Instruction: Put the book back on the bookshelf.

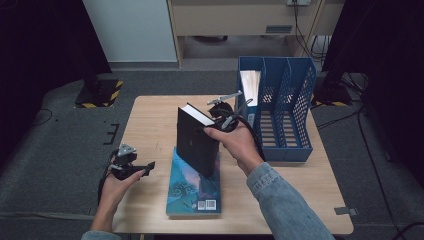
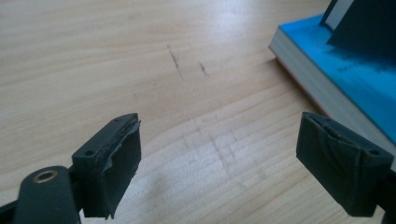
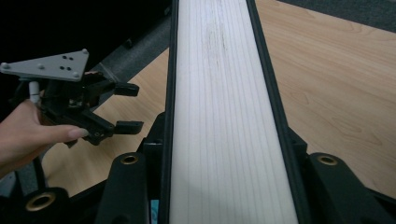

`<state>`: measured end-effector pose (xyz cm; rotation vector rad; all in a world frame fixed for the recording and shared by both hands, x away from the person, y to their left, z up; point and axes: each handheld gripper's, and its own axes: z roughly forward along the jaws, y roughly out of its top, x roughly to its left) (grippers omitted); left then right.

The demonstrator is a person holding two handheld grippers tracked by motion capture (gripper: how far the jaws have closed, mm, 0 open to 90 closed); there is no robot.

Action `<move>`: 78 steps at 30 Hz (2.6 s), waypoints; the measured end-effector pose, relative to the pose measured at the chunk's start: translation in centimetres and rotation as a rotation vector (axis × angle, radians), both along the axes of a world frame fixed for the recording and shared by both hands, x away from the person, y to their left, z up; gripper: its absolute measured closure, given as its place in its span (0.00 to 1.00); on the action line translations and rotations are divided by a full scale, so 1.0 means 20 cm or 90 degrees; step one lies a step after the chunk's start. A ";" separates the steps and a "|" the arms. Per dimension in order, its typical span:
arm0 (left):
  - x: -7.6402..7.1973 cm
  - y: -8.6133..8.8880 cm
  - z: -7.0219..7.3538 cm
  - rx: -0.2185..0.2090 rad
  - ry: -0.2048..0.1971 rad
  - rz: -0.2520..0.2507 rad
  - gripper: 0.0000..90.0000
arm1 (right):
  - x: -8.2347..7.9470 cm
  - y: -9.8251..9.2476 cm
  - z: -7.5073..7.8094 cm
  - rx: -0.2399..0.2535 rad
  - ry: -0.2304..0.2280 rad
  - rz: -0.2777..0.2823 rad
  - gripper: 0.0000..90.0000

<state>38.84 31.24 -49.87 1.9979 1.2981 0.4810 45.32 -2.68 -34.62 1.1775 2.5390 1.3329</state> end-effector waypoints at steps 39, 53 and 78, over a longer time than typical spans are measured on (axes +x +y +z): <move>0.01 -0.03 -0.13 0.084 0.092 0.016 0.03 | -0.25 -0.26 0.07 0.035 -0.022 0.016 0.58; -0.01 -0.02 -0.15 0.076 0.068 0.017 0.00 | -0.35 -0.45 0.05 0.053 -0.024 0.002 0.58; -0.01 -0.03 -0.15 0.073 0.060 0.019 0.00 | -0.48 -0.84 -0.05 0.091 -0.009 -0.086 0.58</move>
